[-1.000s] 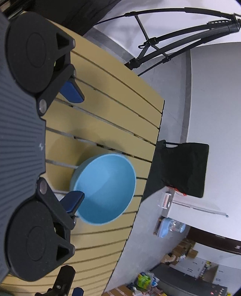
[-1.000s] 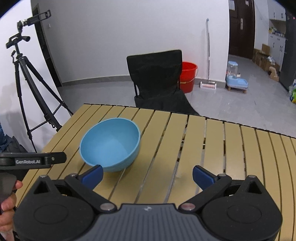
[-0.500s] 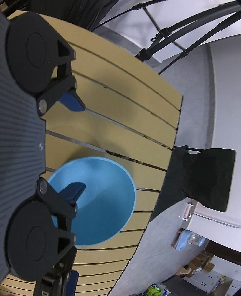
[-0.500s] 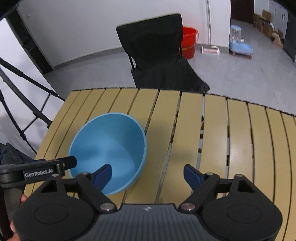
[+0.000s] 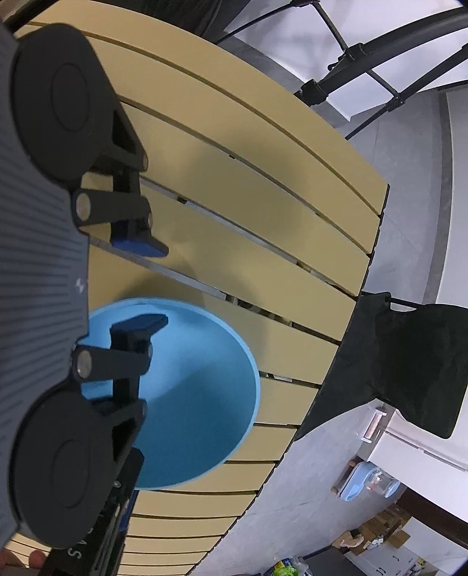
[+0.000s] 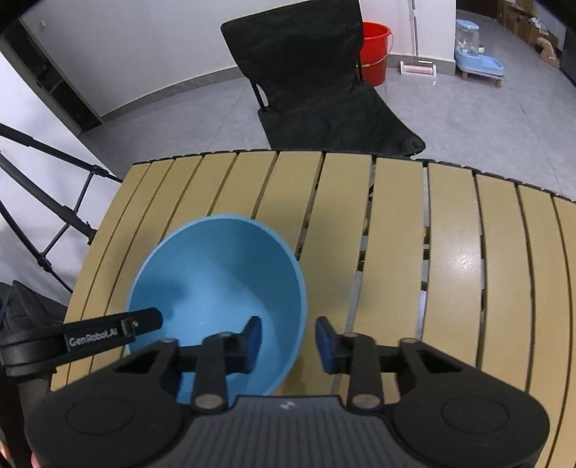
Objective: Organize plates and bowls
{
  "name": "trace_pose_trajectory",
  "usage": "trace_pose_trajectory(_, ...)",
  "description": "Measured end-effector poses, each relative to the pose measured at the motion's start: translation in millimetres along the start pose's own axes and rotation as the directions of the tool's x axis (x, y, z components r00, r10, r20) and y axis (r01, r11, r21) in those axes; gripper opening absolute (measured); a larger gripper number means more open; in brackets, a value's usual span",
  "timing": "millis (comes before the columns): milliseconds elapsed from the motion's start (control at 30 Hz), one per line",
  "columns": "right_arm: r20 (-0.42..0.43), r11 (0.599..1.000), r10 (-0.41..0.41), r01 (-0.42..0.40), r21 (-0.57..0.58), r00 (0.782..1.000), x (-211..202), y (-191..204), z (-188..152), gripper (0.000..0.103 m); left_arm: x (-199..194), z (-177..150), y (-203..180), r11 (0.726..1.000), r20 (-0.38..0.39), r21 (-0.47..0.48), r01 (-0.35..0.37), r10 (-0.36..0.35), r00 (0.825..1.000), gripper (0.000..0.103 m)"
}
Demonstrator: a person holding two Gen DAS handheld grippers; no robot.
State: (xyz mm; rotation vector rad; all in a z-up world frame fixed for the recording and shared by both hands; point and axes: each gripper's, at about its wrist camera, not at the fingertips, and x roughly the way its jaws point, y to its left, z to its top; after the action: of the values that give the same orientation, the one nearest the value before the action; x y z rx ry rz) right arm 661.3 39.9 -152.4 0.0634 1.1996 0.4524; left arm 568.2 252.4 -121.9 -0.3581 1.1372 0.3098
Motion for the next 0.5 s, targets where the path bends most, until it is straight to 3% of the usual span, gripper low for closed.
trace_pose_trajectory(200, -0.002, 1.000, 0.001, -0.001, 0.017, 1.000, 4, -2, 0, 0.009, 0, -3, -5, 1.000, 0.011, -0.002, 0.003, -0.003, 1.000, 0.008)
trace_pose_trajectory(500, 0.020, 1.000, -0.003, 0.003, 0.027, 1.000, 3, -5, -5, 0.008, -5, -7, -14, 1.000, 0.041, 0.021, -0.019, 0.018, 0.999, 0.007)
